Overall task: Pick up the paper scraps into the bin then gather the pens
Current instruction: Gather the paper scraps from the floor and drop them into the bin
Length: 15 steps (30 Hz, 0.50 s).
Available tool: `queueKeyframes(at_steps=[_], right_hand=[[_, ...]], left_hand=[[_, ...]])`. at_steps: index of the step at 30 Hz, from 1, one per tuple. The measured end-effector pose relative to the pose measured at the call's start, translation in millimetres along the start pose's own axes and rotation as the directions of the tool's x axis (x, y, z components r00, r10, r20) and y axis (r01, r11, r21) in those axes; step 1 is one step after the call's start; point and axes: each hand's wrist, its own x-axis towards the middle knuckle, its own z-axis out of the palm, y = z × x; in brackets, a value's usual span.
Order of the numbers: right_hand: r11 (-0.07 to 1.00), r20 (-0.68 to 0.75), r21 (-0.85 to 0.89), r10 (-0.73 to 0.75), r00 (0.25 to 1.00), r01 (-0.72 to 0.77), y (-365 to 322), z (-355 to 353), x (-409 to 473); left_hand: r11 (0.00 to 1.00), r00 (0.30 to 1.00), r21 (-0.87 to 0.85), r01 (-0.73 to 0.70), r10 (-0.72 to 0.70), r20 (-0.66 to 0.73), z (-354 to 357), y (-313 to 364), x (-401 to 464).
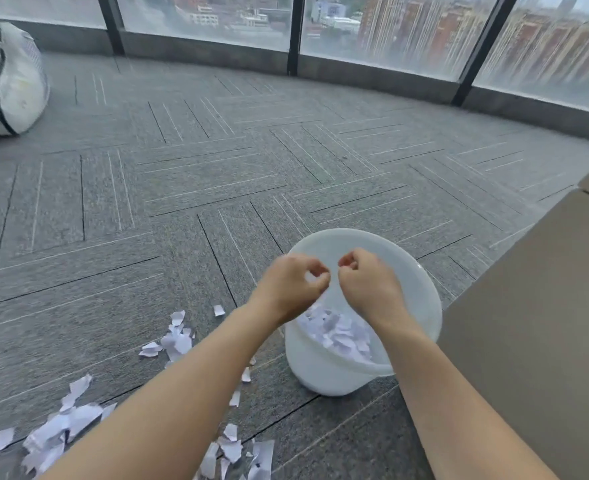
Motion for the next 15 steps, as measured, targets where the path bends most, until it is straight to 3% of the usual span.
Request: queueKeyframes(at_steps=[3,5,8,10,15], right_hand=[[0.949,-0.111,0.159,-0.257,0.96,0.273,-54,18,-33],[0.884,-0.077,0.249,-0.39,0.918,0.396,-84,51,-55],[0.872,0.09,0.327,-0.412,0.907,0.364,-89,127,-65],[0.923,0.219,0.225,-0.359,0.907,0.31,-63,183,-55],[0.969,0.365,-0.107,-0.172,0.915,0.225,12,276,-2]], left_hand=[[0.996,0.956,-0.093,-0.008,-0.02,-0.293,-32,-31,-19],[0.985,0.926,-0.078,0.154,-0.172,-0.337,-41,-70,-38],[0.887,0.877,0.082,0.454,-0.429,-0.218,-31,-142,-74],[0.794,0.815,0.185,0.579,-0.566,-0.123,-19,-187,-100],[0.651,0.705,0.389,0.652,-0.709,0.005,6,-257,-129]])
